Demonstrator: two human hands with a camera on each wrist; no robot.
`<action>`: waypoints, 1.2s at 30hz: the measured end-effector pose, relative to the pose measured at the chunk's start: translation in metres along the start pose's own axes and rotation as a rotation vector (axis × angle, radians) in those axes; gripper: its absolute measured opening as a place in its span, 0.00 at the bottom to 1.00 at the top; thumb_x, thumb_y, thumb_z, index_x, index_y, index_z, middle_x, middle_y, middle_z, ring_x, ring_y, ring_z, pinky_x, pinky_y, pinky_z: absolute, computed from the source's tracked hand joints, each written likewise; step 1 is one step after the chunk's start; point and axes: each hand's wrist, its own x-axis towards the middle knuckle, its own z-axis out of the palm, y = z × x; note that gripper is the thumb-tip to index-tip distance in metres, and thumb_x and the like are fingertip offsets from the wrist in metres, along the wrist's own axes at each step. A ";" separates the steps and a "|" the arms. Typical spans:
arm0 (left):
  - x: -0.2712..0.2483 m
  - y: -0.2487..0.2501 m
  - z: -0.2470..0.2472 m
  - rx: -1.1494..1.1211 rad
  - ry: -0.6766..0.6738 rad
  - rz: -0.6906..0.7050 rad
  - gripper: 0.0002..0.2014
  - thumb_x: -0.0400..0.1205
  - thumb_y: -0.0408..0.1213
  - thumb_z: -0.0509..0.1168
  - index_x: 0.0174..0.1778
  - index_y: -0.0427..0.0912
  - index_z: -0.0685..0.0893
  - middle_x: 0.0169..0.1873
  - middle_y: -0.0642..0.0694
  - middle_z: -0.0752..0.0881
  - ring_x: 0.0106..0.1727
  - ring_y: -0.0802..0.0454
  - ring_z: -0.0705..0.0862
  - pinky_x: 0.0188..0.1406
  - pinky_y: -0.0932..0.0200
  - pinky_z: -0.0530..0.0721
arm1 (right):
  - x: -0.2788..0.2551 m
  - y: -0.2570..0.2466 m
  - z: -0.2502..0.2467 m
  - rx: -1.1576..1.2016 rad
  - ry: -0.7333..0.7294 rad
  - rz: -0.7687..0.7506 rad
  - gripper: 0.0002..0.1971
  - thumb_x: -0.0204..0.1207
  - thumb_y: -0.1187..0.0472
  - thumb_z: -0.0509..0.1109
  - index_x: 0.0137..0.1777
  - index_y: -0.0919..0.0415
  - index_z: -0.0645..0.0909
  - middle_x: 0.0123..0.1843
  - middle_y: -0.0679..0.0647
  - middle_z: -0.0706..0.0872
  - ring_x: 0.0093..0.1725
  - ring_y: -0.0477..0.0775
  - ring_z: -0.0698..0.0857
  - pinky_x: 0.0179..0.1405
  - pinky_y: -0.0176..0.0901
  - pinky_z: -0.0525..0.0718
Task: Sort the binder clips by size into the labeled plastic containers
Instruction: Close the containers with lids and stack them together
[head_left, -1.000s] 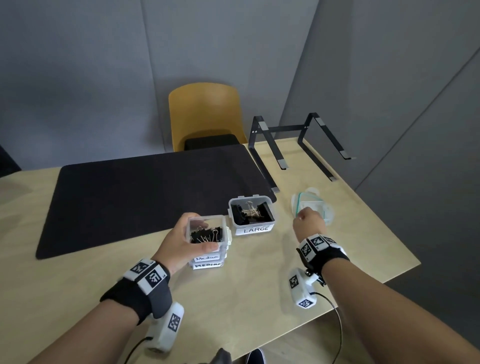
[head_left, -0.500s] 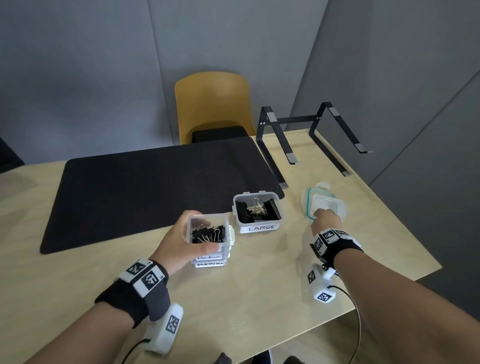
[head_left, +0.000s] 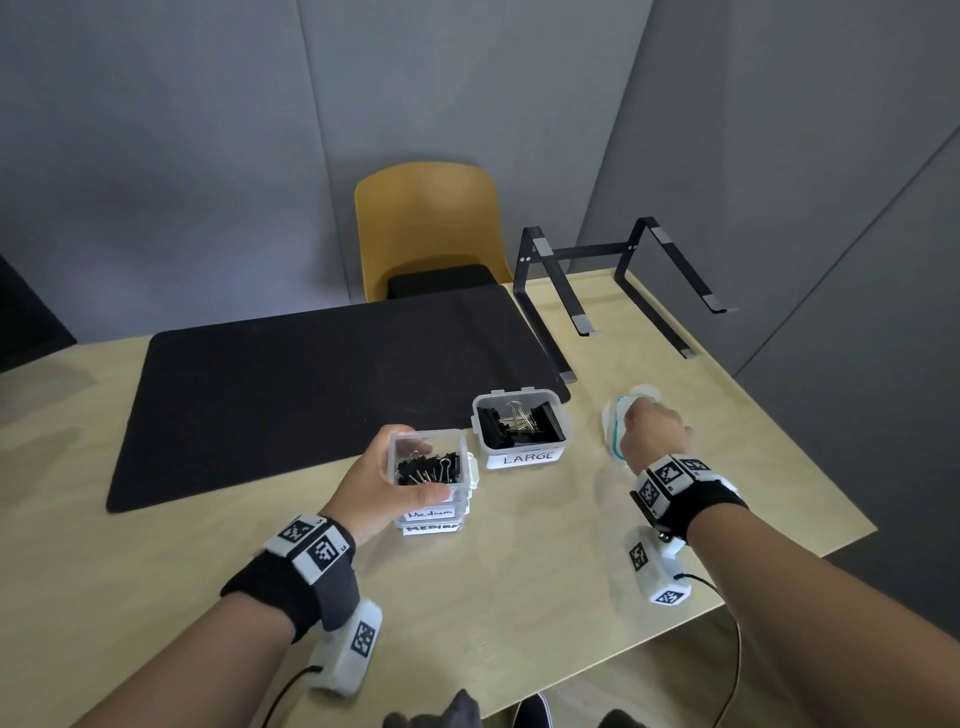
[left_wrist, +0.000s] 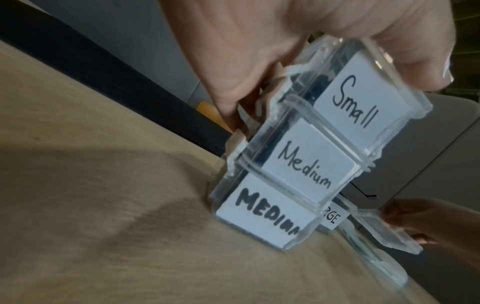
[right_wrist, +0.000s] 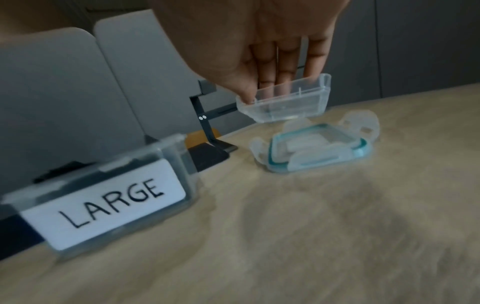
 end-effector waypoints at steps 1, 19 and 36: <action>-0.001 0.001 0.000 0.002 -0.005 0.002 0.34 0.51 0.55 0.78 0.54 0.53 0.76 0.54 0.56 0.84 0.59 0.66 0.80 0.58 0.61 0.77 | -0.004 -0.004 -0.006 0.022 0.018 -0.024 0.10 0.73 0.70 0.54 0.49 0.58 0.72 0.53 0.58 0.82 0.55 0.62 0.78 0.58 0.52 0.72; -0.001 0.002 -0.012 0.130 -0.106 -0.008 0.31 0.57 0.46 0.79 0.55 0.58 0.75 0.59 0.58 0.81 0.64 0.61 0.79 0.65 0.58 0.77 | -0.081 -0.103 -0.068 0.442 -0.095 -0.621 0.12 0.85 0.60 0.55 0.59 0.63 0.78 0.50 0.52 0.81 0.48 0.49 0.78 0.49 0.38 0.72; 0.004 -0.020 -0.014 0.089 -0.133 0.028 0.33 0.55 0.55 0.78 0.56 0.61 0.75 0.58 0.58 0.81 0.57 0.59 0.83 0.57 0.61 0.81 | -0.077 -0.135 -0.075 0.536 -0.409 -0.584 0.12 0.86 0.57 0.54 0.40 0.51 0.72 0.43 0.52 0.81 0.51 0.57 0.84 0.63 0.59 0.82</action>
